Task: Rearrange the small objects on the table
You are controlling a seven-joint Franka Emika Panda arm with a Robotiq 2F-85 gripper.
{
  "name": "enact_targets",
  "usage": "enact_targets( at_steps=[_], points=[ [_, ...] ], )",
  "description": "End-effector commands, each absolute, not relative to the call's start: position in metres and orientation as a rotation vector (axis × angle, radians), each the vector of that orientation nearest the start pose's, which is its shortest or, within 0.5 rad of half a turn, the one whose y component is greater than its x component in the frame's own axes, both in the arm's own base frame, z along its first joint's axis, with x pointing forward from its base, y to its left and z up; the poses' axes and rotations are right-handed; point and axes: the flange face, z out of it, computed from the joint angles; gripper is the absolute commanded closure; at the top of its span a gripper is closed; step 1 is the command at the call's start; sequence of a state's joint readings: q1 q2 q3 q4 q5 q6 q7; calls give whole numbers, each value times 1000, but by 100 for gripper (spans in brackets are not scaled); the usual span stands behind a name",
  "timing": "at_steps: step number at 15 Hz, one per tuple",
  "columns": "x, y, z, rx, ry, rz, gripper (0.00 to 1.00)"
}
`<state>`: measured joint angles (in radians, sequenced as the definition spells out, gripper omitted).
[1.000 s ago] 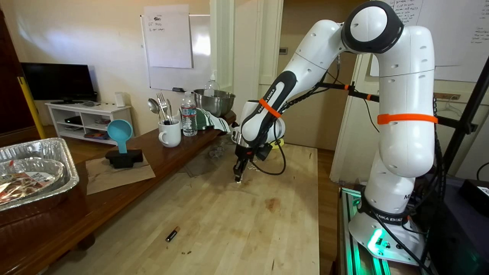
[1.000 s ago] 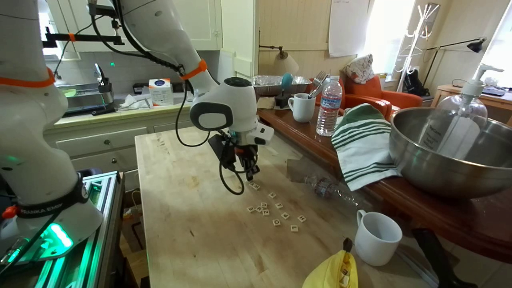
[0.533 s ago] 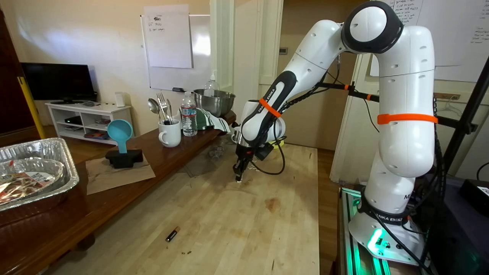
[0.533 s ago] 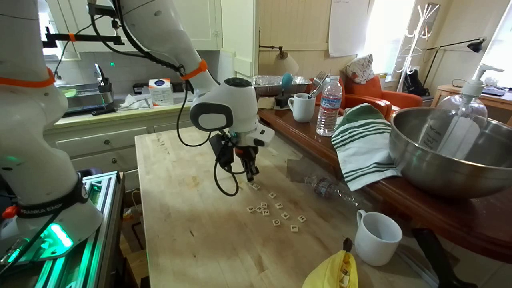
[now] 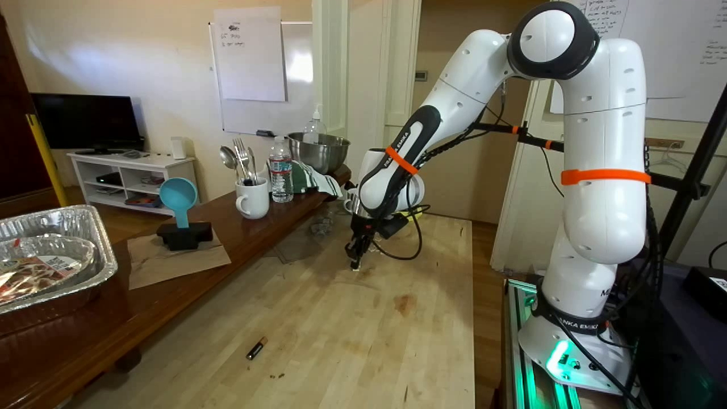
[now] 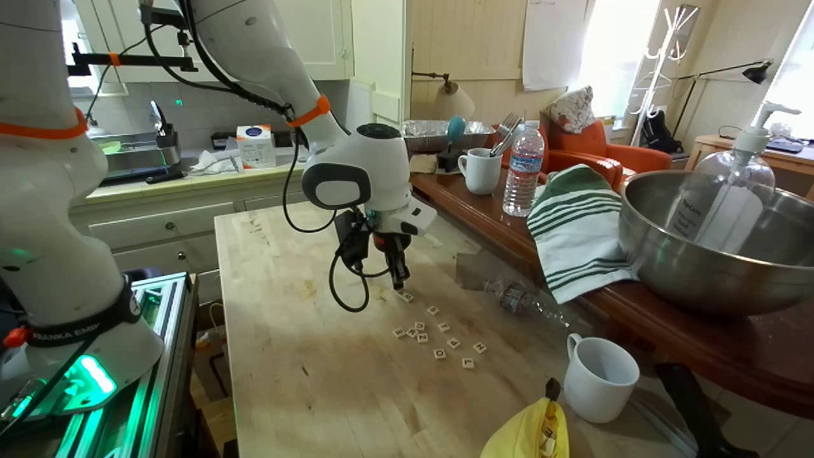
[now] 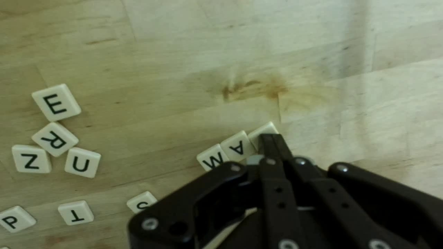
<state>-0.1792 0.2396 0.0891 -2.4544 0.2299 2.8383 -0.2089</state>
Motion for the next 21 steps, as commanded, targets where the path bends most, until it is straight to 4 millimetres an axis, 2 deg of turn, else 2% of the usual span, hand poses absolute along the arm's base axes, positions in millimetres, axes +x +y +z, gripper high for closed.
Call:
enact_targets(
  at_steps=[1,11,21],
  points=[
    [492,-56,211,-3037,229,-198,100],
    [491,-56,213,-3029,301,-196,100],
    [487,-48,235,-3026,250,-251,100]
  ],
)
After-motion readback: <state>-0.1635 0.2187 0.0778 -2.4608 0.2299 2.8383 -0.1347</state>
